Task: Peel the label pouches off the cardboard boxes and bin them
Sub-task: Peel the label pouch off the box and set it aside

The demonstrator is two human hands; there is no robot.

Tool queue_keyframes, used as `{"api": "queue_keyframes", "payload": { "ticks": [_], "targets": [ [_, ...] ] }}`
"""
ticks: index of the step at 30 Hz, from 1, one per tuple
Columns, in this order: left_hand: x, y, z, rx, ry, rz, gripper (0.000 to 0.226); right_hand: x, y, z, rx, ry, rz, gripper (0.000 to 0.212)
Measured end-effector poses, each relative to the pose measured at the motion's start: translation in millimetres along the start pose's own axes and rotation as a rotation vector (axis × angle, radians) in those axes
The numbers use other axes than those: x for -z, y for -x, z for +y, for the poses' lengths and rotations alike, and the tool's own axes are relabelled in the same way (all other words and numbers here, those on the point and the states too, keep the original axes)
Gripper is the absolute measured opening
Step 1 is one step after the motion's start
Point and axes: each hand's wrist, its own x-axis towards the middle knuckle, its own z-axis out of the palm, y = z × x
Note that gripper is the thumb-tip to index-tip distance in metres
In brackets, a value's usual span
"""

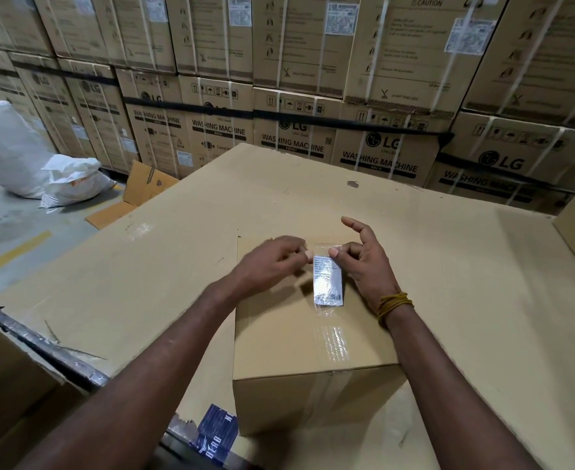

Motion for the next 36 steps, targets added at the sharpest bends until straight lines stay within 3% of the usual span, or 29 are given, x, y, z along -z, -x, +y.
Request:
{"api": "queue_keyframes", "payload": {
  "ticks": [3,7,16,18,21,23,29,33,36],
  "targets": [
    [-13.3,1.5,7.2,-0.035,0.019,-0.042,0.041,-0.6,-1.0,-1.4,0.014,-0.035,0.026,0.057],
    [-24.0,1.0,13.6,-0.025,0.039,-0.019,0.019,0.3,-0.6,-3.8,0.026,-0.068,0.114,0.053],
    [-12.6,-4.3,17.5,0.173,0.367,0.149,0.023,-3.4,-2.1,-0.3,-0.059,0.11,0.205,0.039],
    [-3.9,-10.3,14.5,0.215,0.411,0.229,0.023,-6.2,3.7,-6.5,-0.056,0.277,0.143,0.039],
    [8.5,-19.1,8.5,0.26,0.481,0.327,0.023,-17.0,22.4,-20.0,-0.038,0.777,-0.176,0.051],
    [12.4,-23.4,4.1,0.266,0.486,0.369,0.025,-22.4,42.2,-26.4,-0.097,0.959,-0.33,0.062],
    [0.6,-25.2,2.1,0.243,0.486,0.441,0.014,-30.9,101.6,-49.2,-0.183,1.069,-0.514,0.097],
    [-3.5,-30.3,2.3,0.258,0.392,0.515,0.013,-30.7,63.0,-37.8,-0.203,1.079,-0.496,0.078],
    [-9.9,-34.1,4.2,0.256,0.282,0.527,0.017,-34.6,31.2,-28.8,-0.216,1.097,-0.437,0.078]
  ]
}}
